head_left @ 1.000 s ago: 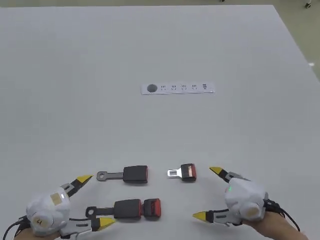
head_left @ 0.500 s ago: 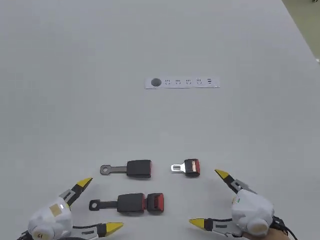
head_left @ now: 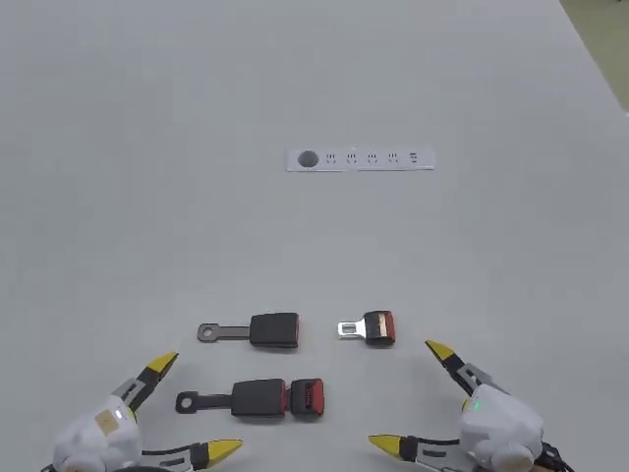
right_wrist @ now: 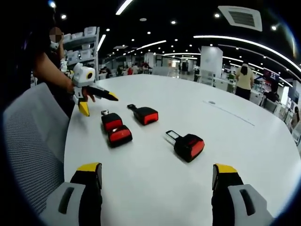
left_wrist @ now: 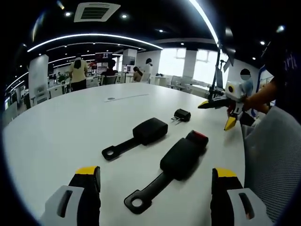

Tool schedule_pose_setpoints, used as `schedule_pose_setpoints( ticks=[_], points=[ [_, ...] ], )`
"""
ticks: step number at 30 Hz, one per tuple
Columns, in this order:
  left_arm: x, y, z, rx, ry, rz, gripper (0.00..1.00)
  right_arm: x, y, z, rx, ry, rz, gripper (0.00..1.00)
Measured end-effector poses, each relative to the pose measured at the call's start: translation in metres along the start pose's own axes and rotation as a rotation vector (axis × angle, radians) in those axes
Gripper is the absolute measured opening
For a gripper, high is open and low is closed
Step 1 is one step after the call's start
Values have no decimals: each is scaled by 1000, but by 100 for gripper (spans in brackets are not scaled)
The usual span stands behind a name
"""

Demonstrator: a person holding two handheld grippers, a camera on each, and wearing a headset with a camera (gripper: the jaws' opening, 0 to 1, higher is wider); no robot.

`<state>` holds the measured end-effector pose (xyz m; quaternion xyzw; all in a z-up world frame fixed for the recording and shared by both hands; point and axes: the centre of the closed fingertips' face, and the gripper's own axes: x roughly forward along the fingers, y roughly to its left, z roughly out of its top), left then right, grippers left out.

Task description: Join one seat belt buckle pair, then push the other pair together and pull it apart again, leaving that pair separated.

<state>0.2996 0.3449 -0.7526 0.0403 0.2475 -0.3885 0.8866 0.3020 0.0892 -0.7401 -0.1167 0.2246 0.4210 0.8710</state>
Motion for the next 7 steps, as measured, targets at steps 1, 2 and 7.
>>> schedule_pose_setpoints(
  ticks=[1, 2, 7],
  points=[
    [0, 0, 0, 1, -2, 0, 100, 0, 0, 0, 3, -4, 0, 99],
    [1, 1, 0, 1, -2, 0, 100, 0, 1, 0, 5, -5, -1, 99],
    [2, 1, 0, 4, -4, -2, 100, 0, 3, -3, 11, 1, -1, 99]
  ],
)
